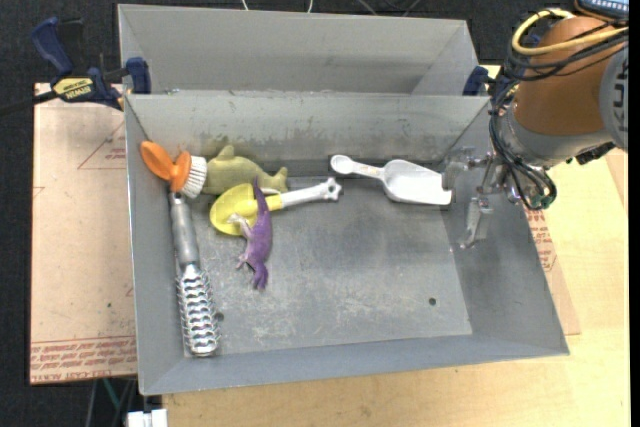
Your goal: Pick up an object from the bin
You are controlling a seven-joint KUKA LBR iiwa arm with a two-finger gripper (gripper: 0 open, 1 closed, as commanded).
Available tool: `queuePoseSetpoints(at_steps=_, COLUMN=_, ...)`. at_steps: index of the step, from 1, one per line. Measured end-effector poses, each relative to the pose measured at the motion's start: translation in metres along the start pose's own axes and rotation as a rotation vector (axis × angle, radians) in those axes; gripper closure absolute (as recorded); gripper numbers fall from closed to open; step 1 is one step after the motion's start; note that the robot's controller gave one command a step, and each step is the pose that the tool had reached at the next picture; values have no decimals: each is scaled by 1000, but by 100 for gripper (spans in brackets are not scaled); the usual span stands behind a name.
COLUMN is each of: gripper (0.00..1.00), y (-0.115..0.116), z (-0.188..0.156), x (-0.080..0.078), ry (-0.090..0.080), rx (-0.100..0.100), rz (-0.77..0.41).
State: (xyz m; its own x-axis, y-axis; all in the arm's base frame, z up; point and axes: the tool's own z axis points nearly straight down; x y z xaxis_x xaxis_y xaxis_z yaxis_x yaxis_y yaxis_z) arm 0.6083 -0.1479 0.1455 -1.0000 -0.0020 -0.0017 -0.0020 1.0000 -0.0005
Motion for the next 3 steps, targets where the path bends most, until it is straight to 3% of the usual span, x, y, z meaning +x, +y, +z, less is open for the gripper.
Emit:
queuePoseSetpoints(at_steps=1, gripper=0, y=0, z=0, x=0, ry=0, rx=0, rz=0)
queuePoseSetpoints(at_steps=2, gripper=0, y=4, z=70, x=-9, ry=-3, rx=-1, rz=-245)
queuePoseSetpoints(at_steps=3, gripper=0, y=4, z=80, x=-8, ry=-4, rx=-2, rz=-254)
